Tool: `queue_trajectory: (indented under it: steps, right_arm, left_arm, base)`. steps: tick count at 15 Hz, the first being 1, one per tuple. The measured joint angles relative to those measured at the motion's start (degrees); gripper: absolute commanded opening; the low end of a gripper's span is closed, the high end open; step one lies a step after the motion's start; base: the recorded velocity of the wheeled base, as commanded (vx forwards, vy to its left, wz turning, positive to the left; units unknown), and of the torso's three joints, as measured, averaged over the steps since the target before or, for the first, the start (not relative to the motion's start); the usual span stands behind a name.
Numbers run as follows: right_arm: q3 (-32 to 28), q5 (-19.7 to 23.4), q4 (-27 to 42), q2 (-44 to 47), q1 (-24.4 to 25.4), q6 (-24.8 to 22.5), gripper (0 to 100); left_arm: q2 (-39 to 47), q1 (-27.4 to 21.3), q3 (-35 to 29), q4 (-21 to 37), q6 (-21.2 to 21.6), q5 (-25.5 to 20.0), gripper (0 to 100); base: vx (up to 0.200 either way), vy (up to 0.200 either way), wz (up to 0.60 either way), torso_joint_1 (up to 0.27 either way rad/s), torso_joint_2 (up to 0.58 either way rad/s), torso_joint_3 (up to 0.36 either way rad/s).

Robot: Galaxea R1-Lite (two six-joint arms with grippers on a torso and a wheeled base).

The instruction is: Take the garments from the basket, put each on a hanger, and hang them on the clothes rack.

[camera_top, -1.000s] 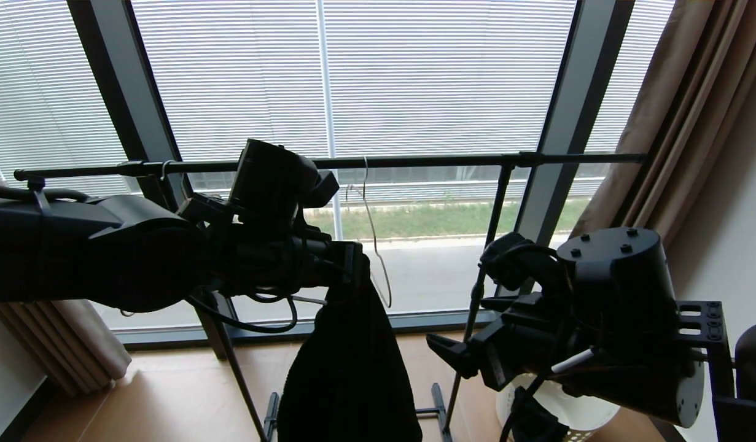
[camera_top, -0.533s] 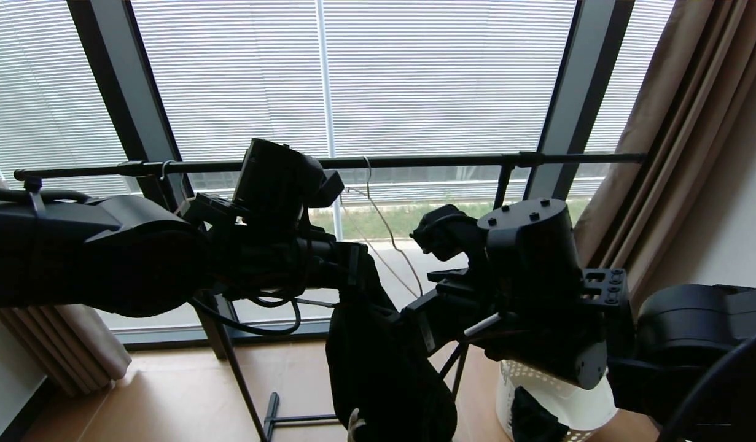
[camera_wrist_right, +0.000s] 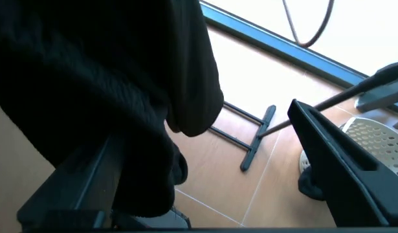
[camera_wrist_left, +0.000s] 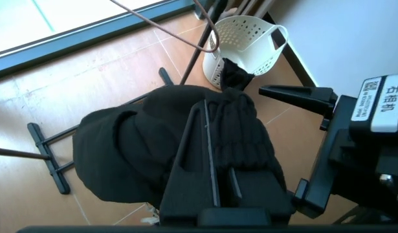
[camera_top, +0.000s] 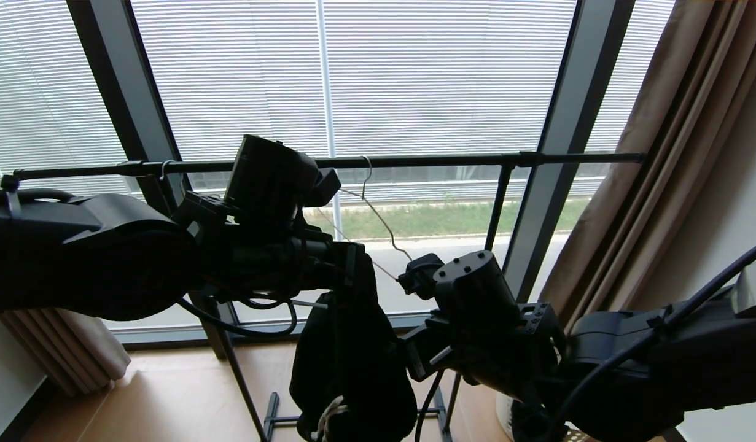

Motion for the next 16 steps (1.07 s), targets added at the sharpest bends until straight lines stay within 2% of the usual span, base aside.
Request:
queue_trajectory:
  steps: [5, 10, 16]
  right_arm:
    - [3.58, -0.10, -0.46, 1.91, -0.35, 0.41, 100]
    - [12.79, 0.26, -10.96, 1.94, -3.55, 1.43, 100]
    - [18.86, 0.61, -17.03, 1.63, -7.74, 1.58, 100]
  left_arm:
    - [-1.61, 0.24, 1.48, 0.09, 0.06, -0.10, 0]
    - [-2.12, 0.55, 2.39, 0.05, 0.35, -0.35, 0]
    - [-2.13, 1.07, 3.17, 0.07, 0.44, -0.51, 0]
  base:
    - [0.000, 0.000, 0.00, 0.000, 0.00, 0.000]
    - [0.000, 0.000, 0.00, 0.000, 0.00, 0.000]
    - [0.000, 0.000, 0.00, 0.000, 0.00, 0.000]
